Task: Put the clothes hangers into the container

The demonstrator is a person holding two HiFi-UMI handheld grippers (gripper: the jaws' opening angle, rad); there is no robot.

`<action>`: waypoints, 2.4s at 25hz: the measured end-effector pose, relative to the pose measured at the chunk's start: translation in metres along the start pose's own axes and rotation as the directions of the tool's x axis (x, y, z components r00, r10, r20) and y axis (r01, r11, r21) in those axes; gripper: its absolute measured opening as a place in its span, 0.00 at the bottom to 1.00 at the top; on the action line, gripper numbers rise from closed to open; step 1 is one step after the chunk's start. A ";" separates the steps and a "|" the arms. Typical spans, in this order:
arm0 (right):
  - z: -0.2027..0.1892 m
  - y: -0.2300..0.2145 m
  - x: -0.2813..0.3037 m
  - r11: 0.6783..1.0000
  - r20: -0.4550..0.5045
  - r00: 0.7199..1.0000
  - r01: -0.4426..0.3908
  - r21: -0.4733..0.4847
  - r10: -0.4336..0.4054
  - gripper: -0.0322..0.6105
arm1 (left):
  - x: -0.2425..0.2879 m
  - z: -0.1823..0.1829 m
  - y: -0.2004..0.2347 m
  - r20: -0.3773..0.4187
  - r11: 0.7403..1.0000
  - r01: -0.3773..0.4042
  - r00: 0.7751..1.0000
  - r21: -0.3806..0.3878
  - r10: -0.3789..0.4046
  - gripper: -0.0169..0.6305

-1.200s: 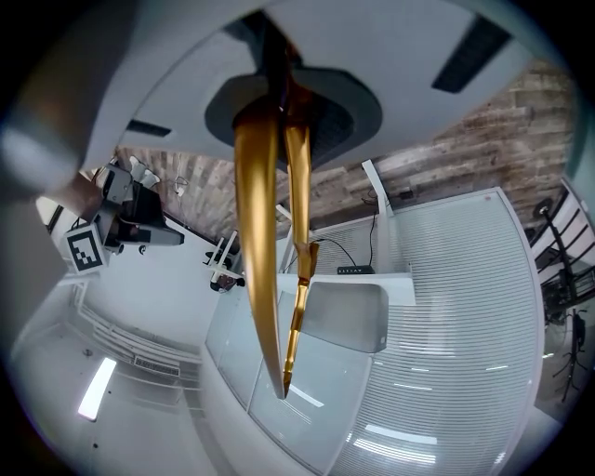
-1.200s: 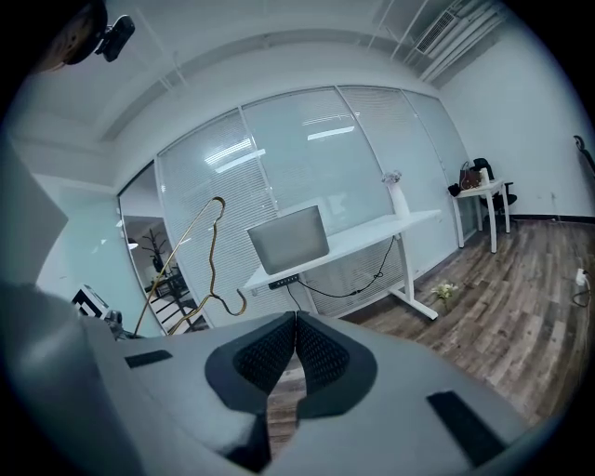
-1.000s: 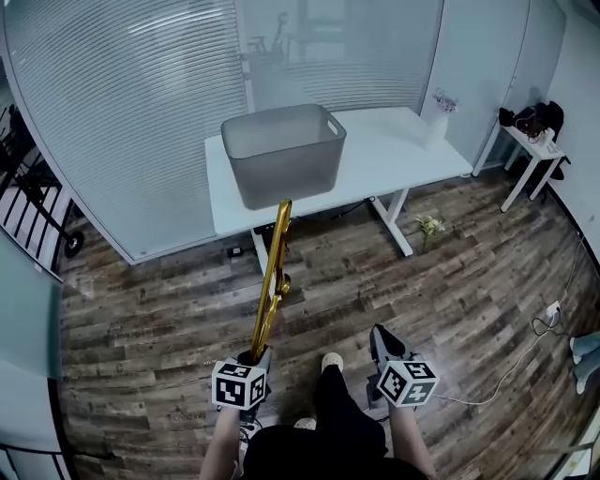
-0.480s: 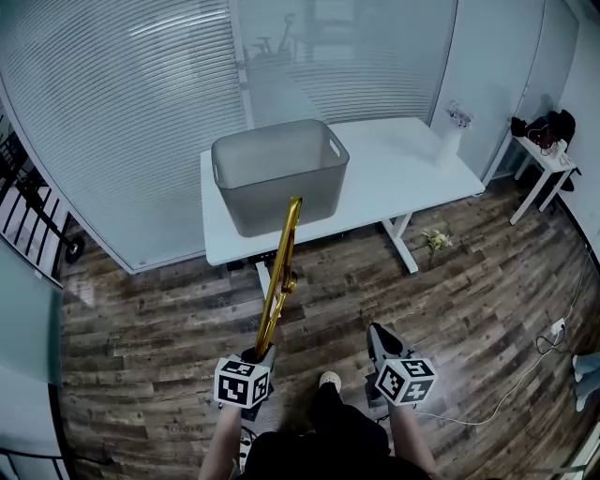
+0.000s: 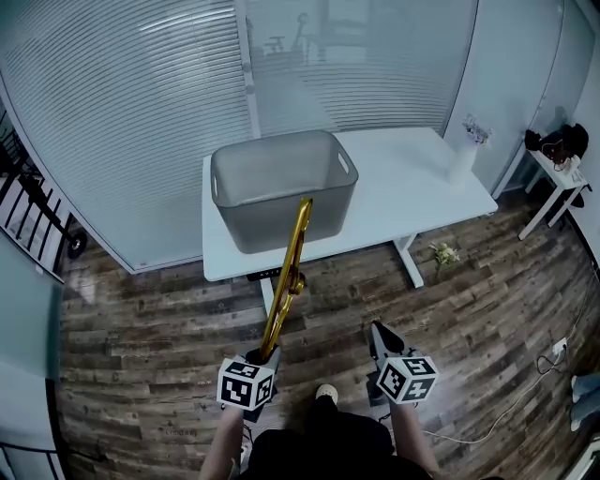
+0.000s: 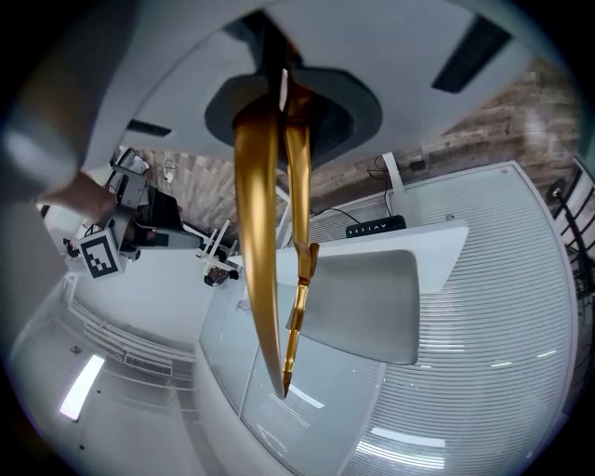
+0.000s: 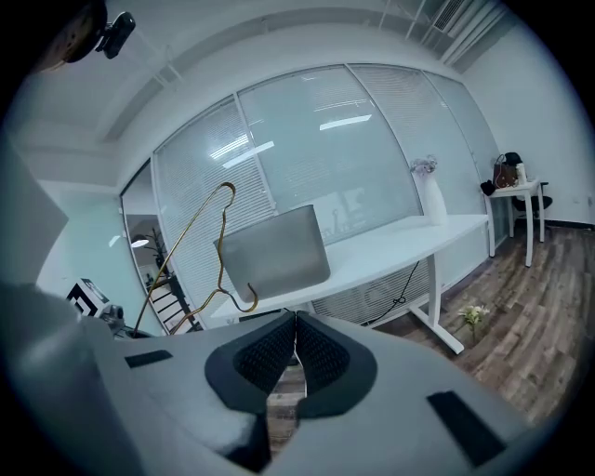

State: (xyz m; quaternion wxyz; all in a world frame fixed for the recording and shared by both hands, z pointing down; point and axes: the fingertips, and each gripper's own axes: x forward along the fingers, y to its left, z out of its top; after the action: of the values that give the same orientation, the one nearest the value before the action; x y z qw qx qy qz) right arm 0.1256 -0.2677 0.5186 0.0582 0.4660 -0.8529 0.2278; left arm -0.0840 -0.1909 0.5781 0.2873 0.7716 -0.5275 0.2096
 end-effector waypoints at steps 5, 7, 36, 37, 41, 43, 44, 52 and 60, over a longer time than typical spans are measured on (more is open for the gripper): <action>0.013 -0.013 0.023 1.000 -0.010 1.000 -0.021 -0.009 0.021 0.09 | 0.018 0.012 0.001 -0.001 1.000 -0.007 1.000 -0.011 0.007 0.07; 0.017 -0.018 0.031 0.999 -0.012 0.999 -0.030 -0.013 0.030 0.09 | 0.025 0.016 0.001 -0.001 1.000 -0.011 1.000 -0.020 0.011 0.07; 0.049 -0.014 0.078 0.979 -0.006 0.981 -0.196 -0.064 0.196 0.09 | 0.038 0.037 -0.003 0.052 0.998 -0.068 0.996 -0.013 0.069 0.07; 0.051 -0.012 0.078 0.976 -0.003 0.978 -0.207 -0.069 0.207 0.09 | 0.036 0.037 -0.004 0.053 0.997 -0.072 0.996 -0.014 0.072 0.07; 0.059 -0.004 0.078 0.965 0.002 0.969 -0.246 -0.094 0.247 0.09 | 0.033 0.041 -0.004 0.060 0.996 -0.085 0.994 -0.018 0.086 0.07; 0.062 0.001 0.079 0.958 -0.002 0.963 -0.268 -0.102 0.269 0.09 | 0.028 0.044 -0.003 0.075 0.997 -0.080 0.994 -0.021 0.082 0.07; 0.065 0.005 0.081 0.953 -0.006 0.959 -0.282 -0.108 0.283 0.09 | 0.025 0.048 -0.002 0.084 0.997 -0.076 0.993 -0.024 0.078 0.07; 0.100 0.033 0.095 0.906 -0.018 0.929 -0.364 -0.217 0.369 0.09 | -0.002 0.091 0.000 0.191 1.000 -0.016 0.981 -0.019 0.019 0.07; 0.138 0.046 0.109 0.861 0.002 0.912 -0.386 -0.331 0.410 0.09 | -0.029 0.127 0.012 0.283 1.000 -0.030 0.959 -0.001 0.029 0.07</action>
State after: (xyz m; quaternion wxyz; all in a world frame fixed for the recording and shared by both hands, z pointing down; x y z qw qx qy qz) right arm 0.0423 -0.3908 0.4146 0.0545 0.2717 -0.9579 0.0750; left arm -0.1027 -0.2585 0.4671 0.2045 0.7863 -0.5740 0.1022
